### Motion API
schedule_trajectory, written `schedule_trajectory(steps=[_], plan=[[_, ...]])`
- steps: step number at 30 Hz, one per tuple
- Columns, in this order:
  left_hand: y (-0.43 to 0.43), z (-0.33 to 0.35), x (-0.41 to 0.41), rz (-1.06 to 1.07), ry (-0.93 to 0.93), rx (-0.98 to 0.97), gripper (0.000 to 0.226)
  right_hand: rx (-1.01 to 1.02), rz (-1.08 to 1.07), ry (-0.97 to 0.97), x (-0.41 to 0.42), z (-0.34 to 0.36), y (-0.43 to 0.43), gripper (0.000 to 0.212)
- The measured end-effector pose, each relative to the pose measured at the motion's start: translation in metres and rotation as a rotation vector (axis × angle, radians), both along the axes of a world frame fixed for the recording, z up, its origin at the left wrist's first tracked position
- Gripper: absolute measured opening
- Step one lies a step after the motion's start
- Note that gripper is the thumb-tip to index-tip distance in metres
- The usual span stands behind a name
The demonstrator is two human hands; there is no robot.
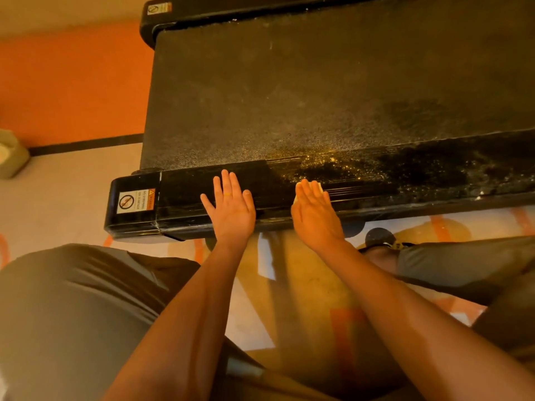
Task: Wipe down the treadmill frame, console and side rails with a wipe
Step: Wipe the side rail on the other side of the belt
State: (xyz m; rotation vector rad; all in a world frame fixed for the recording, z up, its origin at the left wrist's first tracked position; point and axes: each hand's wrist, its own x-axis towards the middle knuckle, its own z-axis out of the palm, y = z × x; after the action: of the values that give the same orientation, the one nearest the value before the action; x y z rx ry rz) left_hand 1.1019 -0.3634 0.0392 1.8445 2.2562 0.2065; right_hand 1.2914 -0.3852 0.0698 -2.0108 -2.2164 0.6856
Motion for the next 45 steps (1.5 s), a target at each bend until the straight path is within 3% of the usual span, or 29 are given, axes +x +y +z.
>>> schedule_trajectory(steps=[7,12,16,22,28,33,45], plan=[[0.001,0.002,0.000,-0.007,0.008,-0.025,0.059,0.036,0.119,-0.109,0.001,-0.002,0.004,0.056],[0.001,0.003,0.001,-0.005,0.011,-0.029,0.059,0.046,-0.070,-0.163,0.079,-0.004,0.002,0.055],[0.001,0.002,0.001,0.001,0.011,-0.037,0.059,0.028,-0.236,-0.079,0.068,-0.001,0.008,0.052],[0.002,0.004,0.001,-0.002,0.009,-0.050,0.059,0.014,-0.093,-0.060,0.049,-0.004,0.001,0.055],[0.002,0.002,0.001,0.004,0.008,-0.030,0.059,0.055,-0.291,-0.113,0.117,0.000,0.003,0.054],[0.001,0.002,0.002,0.008,0.000,-0.018,0.059,0.058,-0.417,-0.096,0.105,-0.006,0.007,0.049],[0.002,0.002,0.000,-0.002,-0.006,-0.037,0.060,0.032,0.142,-0.034,-0.038,0.001,0.012,0.055]])
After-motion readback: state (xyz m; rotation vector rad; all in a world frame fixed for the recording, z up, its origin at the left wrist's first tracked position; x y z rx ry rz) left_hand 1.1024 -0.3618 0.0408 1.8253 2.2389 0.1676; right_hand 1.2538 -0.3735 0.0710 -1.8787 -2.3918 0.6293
